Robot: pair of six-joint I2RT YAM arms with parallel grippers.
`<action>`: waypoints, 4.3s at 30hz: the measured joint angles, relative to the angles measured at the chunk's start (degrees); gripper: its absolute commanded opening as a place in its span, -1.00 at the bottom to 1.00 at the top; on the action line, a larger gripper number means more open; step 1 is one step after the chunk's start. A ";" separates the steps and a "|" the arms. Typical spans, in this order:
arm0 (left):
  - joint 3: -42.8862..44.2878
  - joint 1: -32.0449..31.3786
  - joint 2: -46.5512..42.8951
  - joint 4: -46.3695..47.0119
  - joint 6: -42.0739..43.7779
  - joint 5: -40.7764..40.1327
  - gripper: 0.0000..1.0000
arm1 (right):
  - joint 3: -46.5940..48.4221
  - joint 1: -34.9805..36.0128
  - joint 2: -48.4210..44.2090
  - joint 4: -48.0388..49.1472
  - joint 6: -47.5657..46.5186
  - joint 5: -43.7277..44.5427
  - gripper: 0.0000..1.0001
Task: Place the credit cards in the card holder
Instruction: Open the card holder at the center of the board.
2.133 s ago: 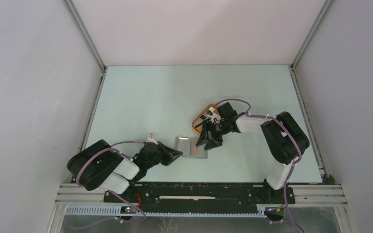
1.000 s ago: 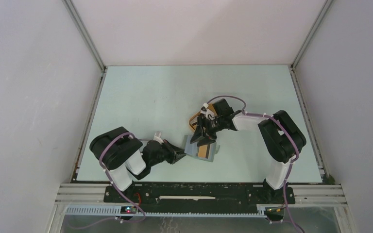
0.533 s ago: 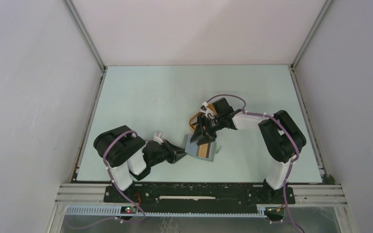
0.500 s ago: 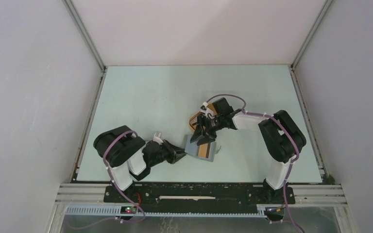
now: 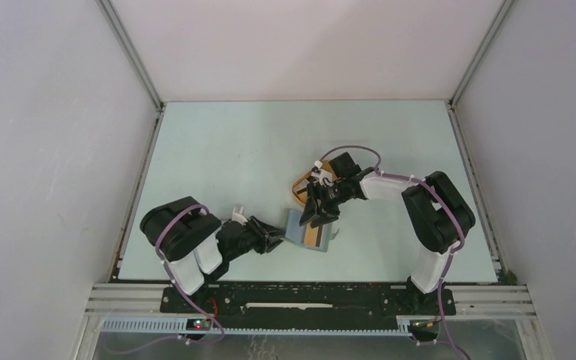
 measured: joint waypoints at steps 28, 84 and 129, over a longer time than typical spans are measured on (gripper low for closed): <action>9.11 1.25 -63.87 -72.00 22.93 -14.43 -0.09 | -7.08 -6.01 -7.63 -4.59 0.28 6.62 0.33; 21.70 -2.25 -26.77 -63.19 37.20 -0.92 -0.07 | -0.94 -1.36 1.18 2.34 7.93 -6.45 0.17; 17.03 2.93 -34.07 -63.56 33.97 2.54 -0.46 | 1.49 -1.09 -6.12 -5.40 -7.34 -0.98 -0.05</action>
